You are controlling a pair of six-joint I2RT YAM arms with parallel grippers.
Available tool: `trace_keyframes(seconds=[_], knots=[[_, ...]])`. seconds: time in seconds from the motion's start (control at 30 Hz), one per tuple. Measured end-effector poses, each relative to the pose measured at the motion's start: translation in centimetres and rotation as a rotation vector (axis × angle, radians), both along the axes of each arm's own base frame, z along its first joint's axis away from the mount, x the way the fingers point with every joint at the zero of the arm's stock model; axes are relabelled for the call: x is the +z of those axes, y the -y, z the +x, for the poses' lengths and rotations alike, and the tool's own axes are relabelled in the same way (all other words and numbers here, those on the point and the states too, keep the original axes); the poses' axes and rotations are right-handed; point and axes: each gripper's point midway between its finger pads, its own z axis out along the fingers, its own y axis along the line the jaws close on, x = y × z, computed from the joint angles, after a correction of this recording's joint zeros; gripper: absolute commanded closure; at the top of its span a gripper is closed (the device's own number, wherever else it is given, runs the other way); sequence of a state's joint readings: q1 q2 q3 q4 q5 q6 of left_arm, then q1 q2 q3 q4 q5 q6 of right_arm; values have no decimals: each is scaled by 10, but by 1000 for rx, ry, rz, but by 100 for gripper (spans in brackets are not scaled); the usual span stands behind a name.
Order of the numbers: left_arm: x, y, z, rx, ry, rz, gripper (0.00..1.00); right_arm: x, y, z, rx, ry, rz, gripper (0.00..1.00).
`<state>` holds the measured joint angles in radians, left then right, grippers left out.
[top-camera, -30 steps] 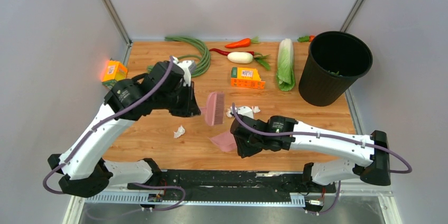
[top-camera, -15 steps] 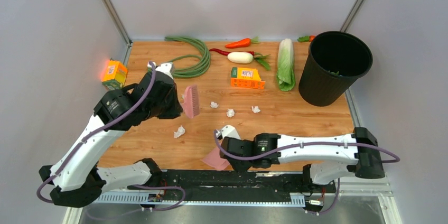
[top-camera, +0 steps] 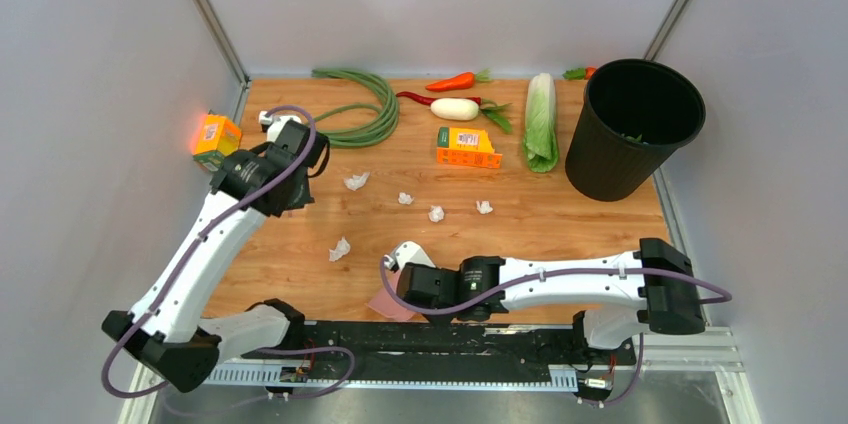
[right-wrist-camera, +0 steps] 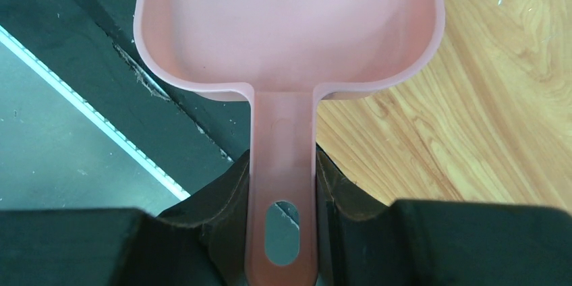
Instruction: Sweep away the paper scraps from the table
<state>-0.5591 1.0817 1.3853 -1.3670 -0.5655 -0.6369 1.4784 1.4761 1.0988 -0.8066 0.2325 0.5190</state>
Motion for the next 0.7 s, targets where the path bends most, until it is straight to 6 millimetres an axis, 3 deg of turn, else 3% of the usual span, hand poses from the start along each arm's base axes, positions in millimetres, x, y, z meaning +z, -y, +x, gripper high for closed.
trace_keyframes(seconds=[0.13, 0.27, 0.4, 0.7], knots=[[-23, -24, 10, 67, -88, 78, 100, 2, -4, 5, 13, 33, 12, 100], [-51, -29, -16, 13, -191, 74, 100, 1, -10, 11, 30, 69, 22, 100], [-60, -19, -34, -63, -238, 1, 100, -1, -21, 15, 59, 91, 48, 100], [-79, 7, -49, -197, -339, -107, 100, -12, -32, 32, 77, 56, 109, 100]])
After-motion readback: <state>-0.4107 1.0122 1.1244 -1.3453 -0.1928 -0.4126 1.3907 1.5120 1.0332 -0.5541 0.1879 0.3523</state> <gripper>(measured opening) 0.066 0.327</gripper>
